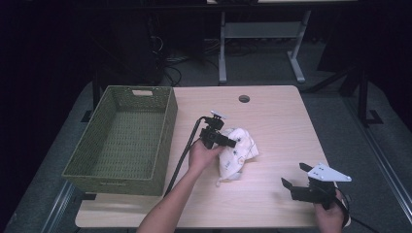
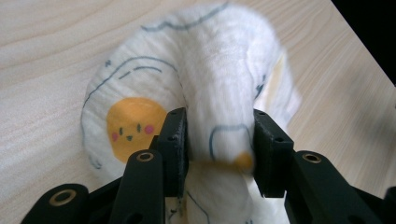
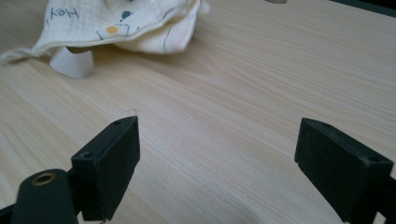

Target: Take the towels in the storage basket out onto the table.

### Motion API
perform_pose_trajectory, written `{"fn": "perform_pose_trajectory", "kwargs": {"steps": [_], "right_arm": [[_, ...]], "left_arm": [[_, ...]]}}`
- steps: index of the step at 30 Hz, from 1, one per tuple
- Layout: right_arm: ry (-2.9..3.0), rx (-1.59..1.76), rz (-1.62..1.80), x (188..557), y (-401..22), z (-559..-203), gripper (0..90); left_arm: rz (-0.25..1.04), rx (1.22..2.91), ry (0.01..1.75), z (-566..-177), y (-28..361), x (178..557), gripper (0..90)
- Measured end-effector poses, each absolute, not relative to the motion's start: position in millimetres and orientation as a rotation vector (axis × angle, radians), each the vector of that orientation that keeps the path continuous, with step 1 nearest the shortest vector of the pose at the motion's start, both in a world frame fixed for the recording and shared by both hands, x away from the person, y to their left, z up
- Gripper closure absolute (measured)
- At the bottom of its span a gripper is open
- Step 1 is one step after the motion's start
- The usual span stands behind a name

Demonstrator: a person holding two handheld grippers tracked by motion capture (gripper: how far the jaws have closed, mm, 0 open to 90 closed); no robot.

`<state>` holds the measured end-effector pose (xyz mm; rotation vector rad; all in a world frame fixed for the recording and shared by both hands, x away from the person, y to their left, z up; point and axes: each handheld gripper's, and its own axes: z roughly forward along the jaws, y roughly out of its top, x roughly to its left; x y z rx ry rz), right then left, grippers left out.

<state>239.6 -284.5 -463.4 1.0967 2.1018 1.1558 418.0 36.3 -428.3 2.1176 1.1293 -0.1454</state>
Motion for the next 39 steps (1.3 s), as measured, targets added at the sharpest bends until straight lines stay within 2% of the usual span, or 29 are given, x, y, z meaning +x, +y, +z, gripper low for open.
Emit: {"fn": "perform_pose_trajectory", "kwargs": {"steps": [11,14,17,27,39], "right_arm": [[2.108,1.095,1.147,240,-283,-464,13.6],[2.106,1.103,1.145,240,-283,-464,13.7],[2.108,1.095,1.144,241,-283,-464,13.6],[2.114,1.091,1.134,242,-281,-464,13.7],[2.117,1.086,1.132,242,-280,-464,13.7]], "left_arm": [[-0.117,2.108,1.109,-424,35,413,56.1],[-0.09,2.106,1.093,-419,37,410,50.8],[-0.069,2.112,1.088,-416,40,407,41.2],[-0.062,2.081,1.068,-412,51,399,31.9],[-0.001,2.104,1.03,-406,55,383,31.1]]}}
